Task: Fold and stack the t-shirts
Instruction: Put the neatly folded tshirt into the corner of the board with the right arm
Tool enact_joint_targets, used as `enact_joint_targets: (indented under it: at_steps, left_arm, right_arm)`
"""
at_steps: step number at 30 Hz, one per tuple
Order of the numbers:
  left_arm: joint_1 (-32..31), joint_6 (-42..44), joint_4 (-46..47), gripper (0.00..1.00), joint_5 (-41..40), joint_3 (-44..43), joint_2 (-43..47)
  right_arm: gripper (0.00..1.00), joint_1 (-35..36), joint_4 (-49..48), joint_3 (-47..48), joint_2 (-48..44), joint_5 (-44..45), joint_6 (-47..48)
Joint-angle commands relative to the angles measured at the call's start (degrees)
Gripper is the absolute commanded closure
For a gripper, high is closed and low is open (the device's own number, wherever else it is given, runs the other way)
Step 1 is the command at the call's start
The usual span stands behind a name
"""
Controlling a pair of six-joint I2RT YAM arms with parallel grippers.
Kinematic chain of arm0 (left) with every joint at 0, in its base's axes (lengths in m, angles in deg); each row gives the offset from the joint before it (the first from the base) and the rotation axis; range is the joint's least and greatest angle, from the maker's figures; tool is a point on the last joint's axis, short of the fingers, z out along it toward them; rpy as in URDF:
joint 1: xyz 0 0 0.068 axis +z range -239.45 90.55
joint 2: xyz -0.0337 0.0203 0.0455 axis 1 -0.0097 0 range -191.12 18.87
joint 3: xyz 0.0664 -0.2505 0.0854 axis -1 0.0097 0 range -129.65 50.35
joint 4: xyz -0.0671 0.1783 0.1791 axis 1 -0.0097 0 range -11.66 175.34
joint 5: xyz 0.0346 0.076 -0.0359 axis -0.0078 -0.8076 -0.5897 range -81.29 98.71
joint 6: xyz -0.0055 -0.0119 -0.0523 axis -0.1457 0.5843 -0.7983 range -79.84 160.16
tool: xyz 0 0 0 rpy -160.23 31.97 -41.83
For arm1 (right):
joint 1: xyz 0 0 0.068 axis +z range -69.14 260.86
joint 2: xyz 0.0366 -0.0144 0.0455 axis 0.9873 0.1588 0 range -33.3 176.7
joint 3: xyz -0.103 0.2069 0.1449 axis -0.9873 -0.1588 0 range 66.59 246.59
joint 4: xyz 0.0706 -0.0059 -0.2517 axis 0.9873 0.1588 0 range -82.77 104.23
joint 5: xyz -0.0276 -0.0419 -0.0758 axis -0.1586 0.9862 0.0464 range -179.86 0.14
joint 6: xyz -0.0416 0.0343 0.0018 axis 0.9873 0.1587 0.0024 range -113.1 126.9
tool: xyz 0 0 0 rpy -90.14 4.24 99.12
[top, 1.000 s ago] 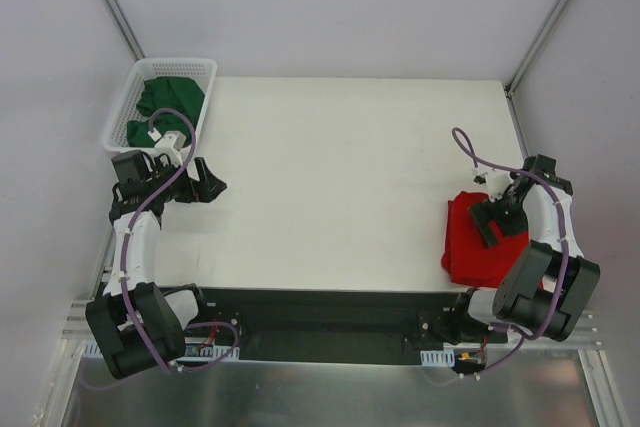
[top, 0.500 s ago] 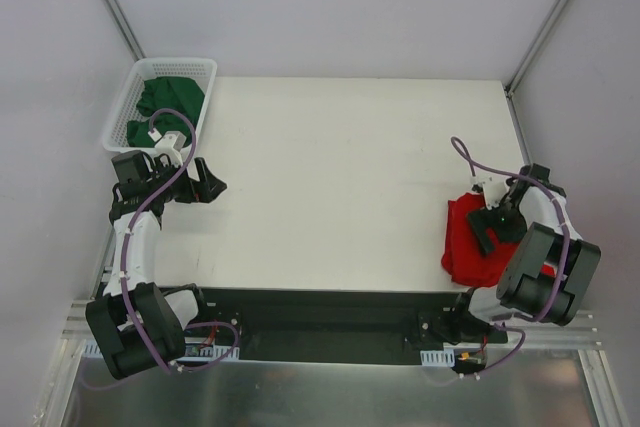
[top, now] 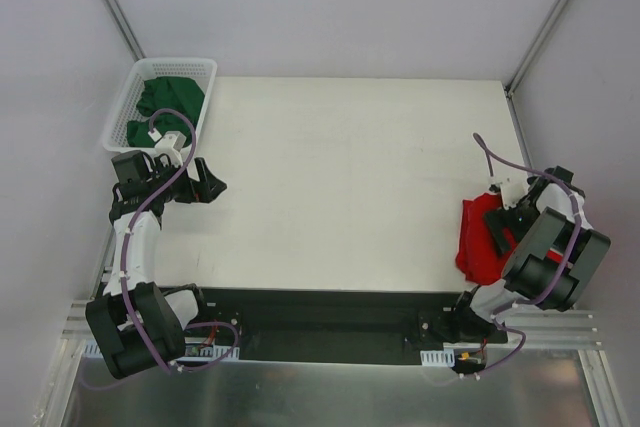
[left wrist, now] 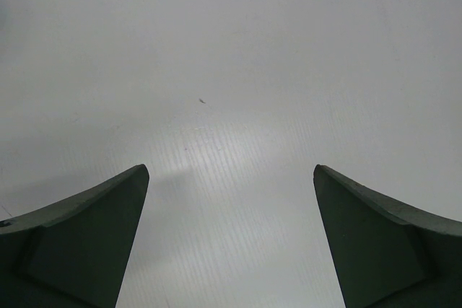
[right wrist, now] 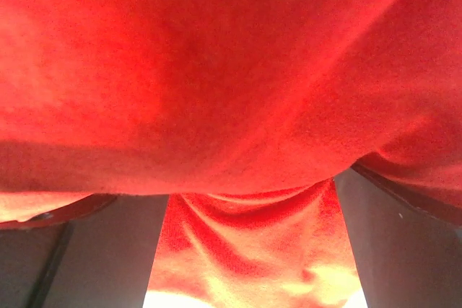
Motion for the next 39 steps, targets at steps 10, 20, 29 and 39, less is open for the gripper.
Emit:
enact_joint_targets:
  at_steps: [10, 20, 29, 39]
  left_arm:
    - [0.5, 0.5, 1.1, 0.01, 0.6, -0.8, -0.6]
    - [0.4, 0.5, 1.1, 0.01, 0.4, -0.7, 0.1]
    - [0.4, 0.2, 1.1, 0.01, 1.0, -1.3, -1.0]
    - [0.4, 0.6, 1.1, 0.01, 1.3, -0.7, -0.9]
  right_arm:
    - [0.04, -1.8, 4.0, -4.5, 0.0, -1.8, 8.9]
    - [0.04, -3.9, 10.4, -0.8, 0.1, -6.3, 7.4]
    - [0.04, -3.8, 10.4, -2.5, -0.9, -7.7, 5.5]
    - [0.04, -3.5, 10.9, -4.2, -1.1, -9.2, 4.0]
